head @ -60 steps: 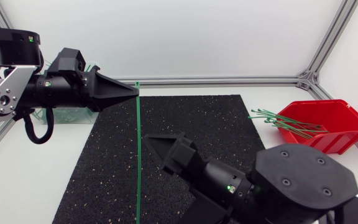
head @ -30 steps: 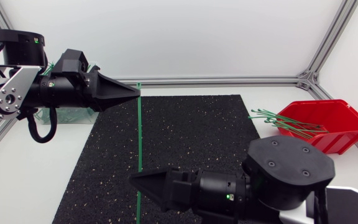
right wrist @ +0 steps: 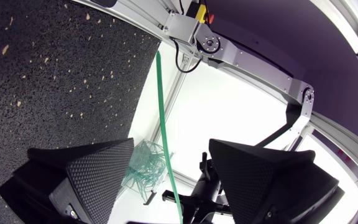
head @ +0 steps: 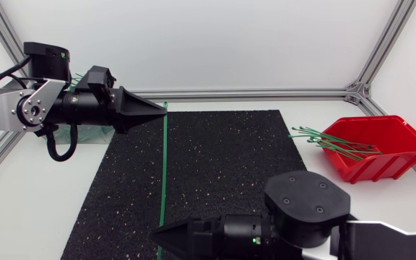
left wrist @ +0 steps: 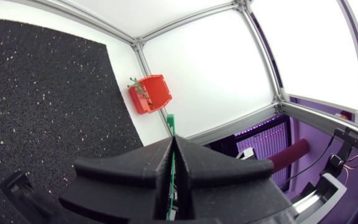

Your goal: Take a green cable tie from the red box, thread the tail through the head to close it, then place it in the transparent bin on the left.

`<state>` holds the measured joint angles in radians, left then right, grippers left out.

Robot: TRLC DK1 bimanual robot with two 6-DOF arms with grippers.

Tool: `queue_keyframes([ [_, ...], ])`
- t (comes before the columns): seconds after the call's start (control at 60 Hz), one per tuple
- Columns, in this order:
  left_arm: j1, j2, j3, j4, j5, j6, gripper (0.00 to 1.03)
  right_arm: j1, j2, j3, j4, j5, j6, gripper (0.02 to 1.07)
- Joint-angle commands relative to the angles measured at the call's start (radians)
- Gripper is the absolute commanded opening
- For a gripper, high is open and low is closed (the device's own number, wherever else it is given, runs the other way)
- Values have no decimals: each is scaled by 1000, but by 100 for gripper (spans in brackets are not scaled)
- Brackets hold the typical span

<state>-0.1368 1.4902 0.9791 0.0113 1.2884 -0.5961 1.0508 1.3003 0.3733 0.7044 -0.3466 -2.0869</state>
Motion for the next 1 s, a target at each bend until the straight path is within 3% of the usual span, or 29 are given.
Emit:
queue_keyframes([
  [0.0,20,45,30,3,29,-44,4,-2,36,-19,37,-19,7,81],
  [0.333,19,113,70,7,31,-100,4,-2,79,-33,58,-46,39,69],
  [0.983,8,127,61,21,31,-90,4,-3,105,-17,84,-51,44,29],
])
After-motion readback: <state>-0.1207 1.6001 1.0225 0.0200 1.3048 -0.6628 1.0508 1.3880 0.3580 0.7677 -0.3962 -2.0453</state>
